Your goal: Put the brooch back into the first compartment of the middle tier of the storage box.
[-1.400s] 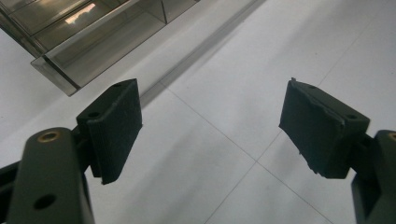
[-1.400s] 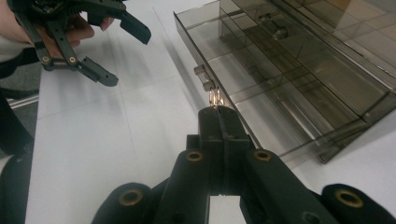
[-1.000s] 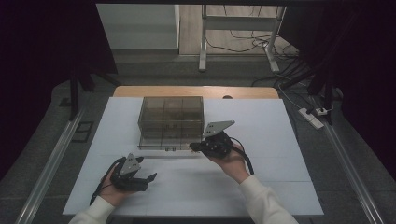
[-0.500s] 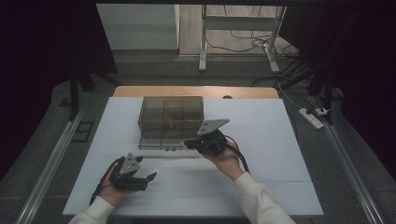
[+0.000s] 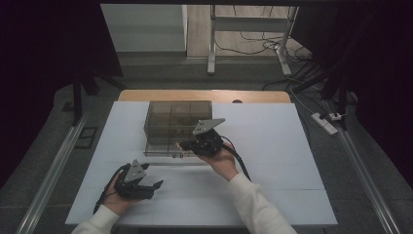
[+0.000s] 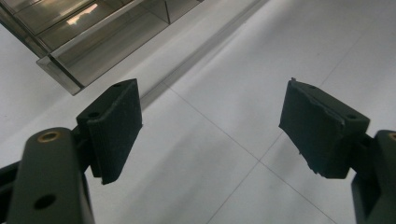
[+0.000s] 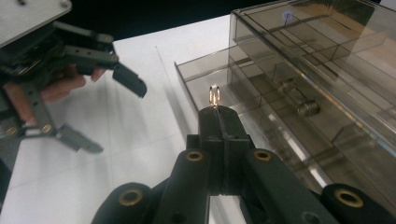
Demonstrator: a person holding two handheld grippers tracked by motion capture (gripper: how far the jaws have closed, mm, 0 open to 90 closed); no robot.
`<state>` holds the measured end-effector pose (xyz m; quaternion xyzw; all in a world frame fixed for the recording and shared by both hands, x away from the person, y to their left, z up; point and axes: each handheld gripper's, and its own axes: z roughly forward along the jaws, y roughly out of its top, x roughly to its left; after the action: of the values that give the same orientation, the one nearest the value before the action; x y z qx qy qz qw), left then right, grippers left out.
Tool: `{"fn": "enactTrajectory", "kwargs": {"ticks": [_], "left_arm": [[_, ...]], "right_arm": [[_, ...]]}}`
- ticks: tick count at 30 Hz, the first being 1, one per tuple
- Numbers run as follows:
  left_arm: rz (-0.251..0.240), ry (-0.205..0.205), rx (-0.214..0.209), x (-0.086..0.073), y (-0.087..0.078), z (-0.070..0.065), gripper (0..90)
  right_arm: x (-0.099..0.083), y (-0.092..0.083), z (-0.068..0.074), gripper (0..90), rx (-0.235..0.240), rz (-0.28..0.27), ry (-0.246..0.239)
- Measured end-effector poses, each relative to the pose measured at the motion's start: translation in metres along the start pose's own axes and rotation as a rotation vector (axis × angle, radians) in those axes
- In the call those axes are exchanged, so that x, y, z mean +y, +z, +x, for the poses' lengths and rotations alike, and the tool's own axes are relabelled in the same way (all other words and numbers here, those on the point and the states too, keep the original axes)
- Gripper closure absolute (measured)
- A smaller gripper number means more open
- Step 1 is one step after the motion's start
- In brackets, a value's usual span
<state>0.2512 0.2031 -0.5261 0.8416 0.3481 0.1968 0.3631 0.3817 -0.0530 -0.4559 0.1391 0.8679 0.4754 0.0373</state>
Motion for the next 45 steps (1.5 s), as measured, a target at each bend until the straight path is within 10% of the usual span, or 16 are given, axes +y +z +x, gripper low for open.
{"fn": "enactTrajectory", "kwargs": {"ticks": [40, 45], "left_arm": [[0.018, 0.015, -0.002, -0.001, 0.002, -0.001, 20.6], [0.02, 0.014, -0.001, -0.001, 0.003, -0.001, 20.5]], "right_arm": [[0.03, 0.076, -0.007, 89.0, 0.026, 0.036, 0.01], [0.029, 0.078, -0.006, 68.4, 0.002, 0.025, 0.028]]}}
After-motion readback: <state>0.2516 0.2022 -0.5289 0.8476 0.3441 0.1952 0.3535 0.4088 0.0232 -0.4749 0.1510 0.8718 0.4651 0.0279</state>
